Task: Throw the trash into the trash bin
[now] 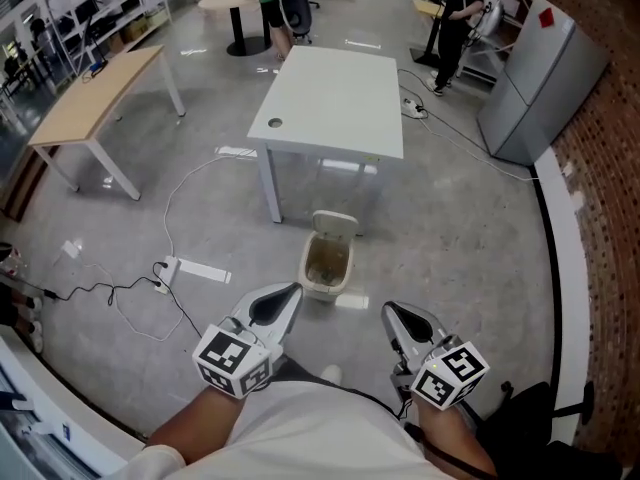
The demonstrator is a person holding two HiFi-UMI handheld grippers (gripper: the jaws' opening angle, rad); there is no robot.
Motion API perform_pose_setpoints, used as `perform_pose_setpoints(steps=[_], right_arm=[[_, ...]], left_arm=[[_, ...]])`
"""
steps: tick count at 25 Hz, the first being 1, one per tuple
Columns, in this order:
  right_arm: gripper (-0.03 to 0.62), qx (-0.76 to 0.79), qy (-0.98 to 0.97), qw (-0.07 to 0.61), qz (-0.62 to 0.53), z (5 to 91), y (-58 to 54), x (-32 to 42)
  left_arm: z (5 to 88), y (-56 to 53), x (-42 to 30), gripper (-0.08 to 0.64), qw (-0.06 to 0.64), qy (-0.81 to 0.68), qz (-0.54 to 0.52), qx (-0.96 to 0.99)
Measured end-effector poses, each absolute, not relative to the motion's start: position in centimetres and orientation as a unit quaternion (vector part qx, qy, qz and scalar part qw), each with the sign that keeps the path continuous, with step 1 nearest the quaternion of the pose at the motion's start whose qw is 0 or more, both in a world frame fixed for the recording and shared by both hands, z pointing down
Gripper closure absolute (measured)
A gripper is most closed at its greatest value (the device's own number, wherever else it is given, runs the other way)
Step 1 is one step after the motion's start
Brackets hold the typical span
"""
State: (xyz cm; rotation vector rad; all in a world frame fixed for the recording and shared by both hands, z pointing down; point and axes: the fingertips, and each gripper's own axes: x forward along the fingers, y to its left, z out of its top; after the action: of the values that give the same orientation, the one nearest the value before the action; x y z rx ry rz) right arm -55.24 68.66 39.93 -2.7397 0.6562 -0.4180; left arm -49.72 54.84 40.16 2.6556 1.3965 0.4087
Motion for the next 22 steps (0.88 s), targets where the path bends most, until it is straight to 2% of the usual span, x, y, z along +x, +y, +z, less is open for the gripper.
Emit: perform_pose_setpoints(steps=[12,22], right_arm=[[0.591,-0.960,0.197,0.139,-0.142,40.9,66.6,-55.1],[0.591,-0.965,0.175,0.130,-0.148,40.9,64.9,-53.5]], left_arm=[[40.9,54.9,-49.1,0.552,0.021,0.507,0.141,0.850],[41.2,53.0,-47.6,0.552,0.021,0.527,0.149,0.836]])
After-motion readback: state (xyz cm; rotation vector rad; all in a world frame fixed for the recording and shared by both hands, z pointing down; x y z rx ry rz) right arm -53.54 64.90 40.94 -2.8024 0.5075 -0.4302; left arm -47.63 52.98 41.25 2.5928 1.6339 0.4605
